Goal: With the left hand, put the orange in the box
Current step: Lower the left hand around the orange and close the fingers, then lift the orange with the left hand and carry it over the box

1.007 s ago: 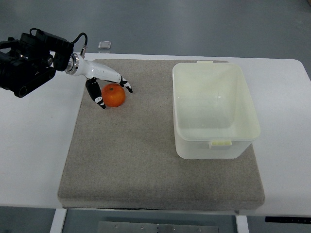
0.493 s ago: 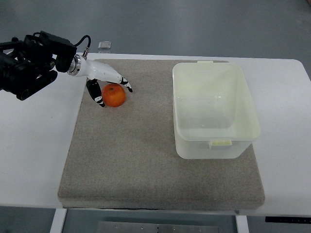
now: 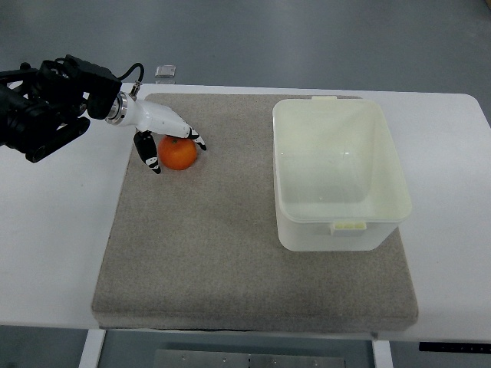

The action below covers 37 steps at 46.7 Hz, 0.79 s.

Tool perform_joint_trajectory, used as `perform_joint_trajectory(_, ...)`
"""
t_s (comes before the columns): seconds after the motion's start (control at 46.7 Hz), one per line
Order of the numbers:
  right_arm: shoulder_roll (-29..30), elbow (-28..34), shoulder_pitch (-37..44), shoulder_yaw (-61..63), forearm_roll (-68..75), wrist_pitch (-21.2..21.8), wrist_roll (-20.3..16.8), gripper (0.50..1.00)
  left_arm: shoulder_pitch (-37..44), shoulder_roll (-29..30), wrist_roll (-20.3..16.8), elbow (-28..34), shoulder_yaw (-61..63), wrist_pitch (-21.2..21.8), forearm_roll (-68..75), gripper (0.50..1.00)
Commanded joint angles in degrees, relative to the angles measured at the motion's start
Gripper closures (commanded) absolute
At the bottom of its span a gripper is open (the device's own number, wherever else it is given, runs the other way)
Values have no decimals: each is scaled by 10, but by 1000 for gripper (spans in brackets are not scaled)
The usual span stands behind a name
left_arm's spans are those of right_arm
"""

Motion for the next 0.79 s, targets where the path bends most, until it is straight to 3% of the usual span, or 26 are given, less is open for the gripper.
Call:
perform_joint_trajectory(0.0,0,0,0,0,0,0,0,574,1,0,0,0,-1,0,-1,711)
perform_joint_trajectory(0.086,0,0,0,0,0,0,0,574,1,0,0,0,0,0,1,921)
perform_joint_trajectory(0.15,0,0,0,0,0,0,0,574,1,0,0,0,0,0,2,1000)
perform_joint_trajectory(0.514,0,0,0,0,0,0,0,574,-5,-1,0,2,-10,18,-2,1000)
perform_joint_trajectory(0.643,0,0,0,0,0,0,0,574,-9,-3,0,30,-11,49,-16,1000)
perform_joint_trajectory(0.771,0,0,0,0,0,0,0,574,-22,-19,0,71,-11,50,-54,1000)
